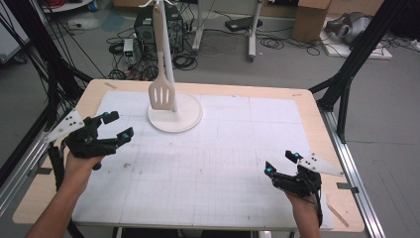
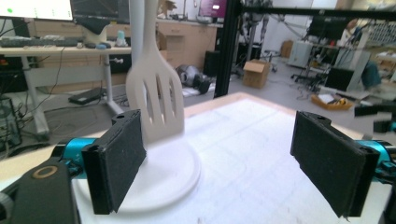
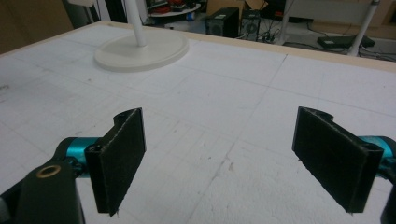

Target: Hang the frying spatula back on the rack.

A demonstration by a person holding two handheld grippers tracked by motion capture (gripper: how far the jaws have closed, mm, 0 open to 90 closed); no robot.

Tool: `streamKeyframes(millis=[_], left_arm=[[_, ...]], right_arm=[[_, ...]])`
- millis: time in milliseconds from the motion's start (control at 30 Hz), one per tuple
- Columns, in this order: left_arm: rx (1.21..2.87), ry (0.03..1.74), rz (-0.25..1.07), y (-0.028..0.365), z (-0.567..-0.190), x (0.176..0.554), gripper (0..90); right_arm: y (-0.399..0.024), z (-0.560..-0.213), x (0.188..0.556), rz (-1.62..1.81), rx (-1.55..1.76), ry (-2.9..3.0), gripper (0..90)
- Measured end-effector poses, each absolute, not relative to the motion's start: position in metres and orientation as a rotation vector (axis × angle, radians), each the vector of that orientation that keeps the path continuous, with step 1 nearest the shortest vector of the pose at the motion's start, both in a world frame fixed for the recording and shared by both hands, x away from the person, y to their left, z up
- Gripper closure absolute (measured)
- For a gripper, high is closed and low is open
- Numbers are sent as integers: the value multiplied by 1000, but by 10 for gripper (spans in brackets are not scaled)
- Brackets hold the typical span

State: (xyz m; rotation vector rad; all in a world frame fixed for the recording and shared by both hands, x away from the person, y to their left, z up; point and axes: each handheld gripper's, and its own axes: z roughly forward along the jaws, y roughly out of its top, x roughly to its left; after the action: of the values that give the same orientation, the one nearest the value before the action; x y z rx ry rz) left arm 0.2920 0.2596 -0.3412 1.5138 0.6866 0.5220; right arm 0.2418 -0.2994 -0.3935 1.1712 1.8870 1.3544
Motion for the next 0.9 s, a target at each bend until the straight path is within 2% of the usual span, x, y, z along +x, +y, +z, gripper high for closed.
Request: streamKeyframes(millis=[433,900], left_arm=[[1513,753,522,270,-391,261,191],[1519,766,522,271,-399,258,198]], right_arm=[[-304,-397,233,1341,1194,1853,164],[-305,-400,230,1329,1205,1847,165]])
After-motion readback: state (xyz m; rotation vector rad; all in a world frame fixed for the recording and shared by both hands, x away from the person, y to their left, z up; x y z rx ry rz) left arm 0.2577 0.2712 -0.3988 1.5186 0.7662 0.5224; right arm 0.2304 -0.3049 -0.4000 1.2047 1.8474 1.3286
